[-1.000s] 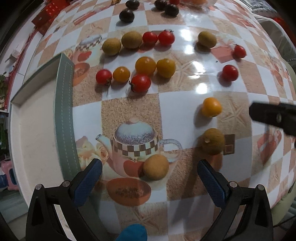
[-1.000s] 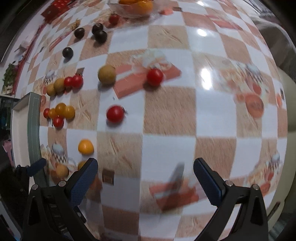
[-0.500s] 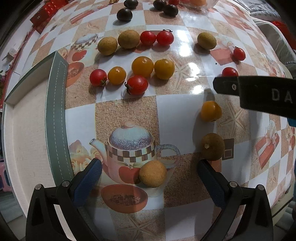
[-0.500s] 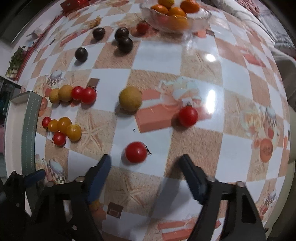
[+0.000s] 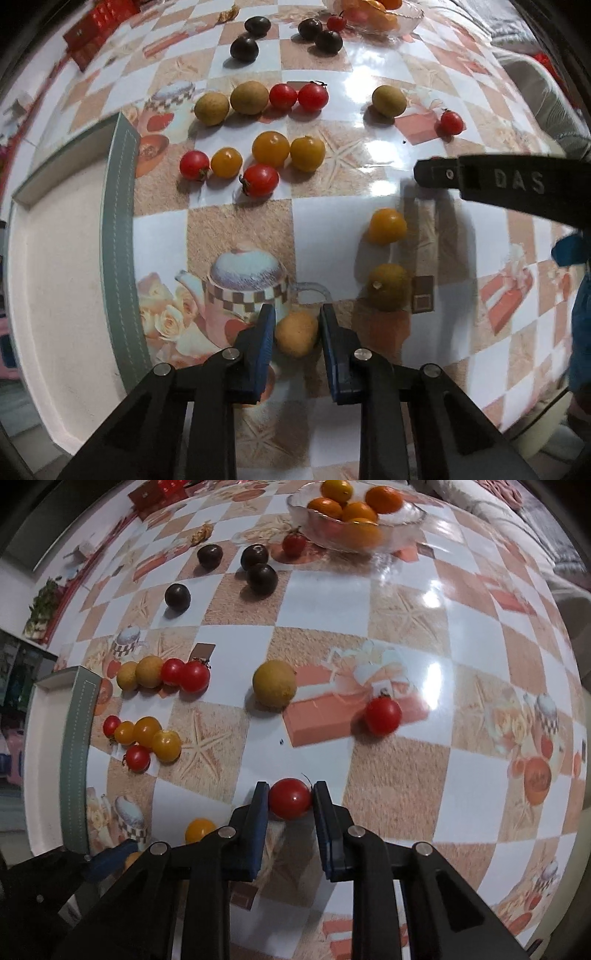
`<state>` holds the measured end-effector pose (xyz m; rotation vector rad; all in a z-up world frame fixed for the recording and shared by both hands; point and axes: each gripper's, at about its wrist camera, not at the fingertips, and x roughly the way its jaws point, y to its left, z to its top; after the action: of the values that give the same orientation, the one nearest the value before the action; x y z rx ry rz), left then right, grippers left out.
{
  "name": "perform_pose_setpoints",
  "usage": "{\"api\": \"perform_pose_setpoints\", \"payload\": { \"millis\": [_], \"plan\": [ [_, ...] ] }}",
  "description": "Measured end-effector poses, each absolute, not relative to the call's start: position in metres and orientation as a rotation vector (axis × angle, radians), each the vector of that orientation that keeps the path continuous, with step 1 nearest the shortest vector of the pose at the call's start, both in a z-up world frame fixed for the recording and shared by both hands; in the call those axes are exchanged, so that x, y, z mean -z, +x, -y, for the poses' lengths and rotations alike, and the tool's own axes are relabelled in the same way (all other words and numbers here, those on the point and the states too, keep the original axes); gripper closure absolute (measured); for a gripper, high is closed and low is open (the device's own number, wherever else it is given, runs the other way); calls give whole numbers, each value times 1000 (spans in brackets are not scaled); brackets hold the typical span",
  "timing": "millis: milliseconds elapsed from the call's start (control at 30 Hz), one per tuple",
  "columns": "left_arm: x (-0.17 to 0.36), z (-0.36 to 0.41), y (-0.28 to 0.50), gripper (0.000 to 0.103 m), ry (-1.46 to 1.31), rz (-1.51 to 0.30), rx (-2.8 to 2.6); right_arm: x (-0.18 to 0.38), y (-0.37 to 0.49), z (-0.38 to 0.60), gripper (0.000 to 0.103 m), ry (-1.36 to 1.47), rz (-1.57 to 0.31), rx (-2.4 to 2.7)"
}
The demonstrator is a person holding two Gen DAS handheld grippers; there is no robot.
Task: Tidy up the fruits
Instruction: 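Carry both fruits into the white tray and open both tools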
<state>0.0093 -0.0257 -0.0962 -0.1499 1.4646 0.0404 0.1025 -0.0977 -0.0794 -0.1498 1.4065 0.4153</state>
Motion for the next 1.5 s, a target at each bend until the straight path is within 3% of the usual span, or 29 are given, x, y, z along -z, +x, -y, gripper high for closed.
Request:
{"api": "perform_pose_setpoints", "payload": {
  "millis": [733, 1133, 1500],
  "plan": [
    [25, -33, -22, 77, -223, -1380, -9, 34, 70, 123, 77, -89, -1403, -437],
    [1, -113, -42, 77, -286, -1313, -148, 8, 64, 40, 77, -151, -1375, -564],
    [32, -194, -62, 77, -326, -1351, -303, 28, 44, -65, 77, -209, -1414, -709]
  ]
}}
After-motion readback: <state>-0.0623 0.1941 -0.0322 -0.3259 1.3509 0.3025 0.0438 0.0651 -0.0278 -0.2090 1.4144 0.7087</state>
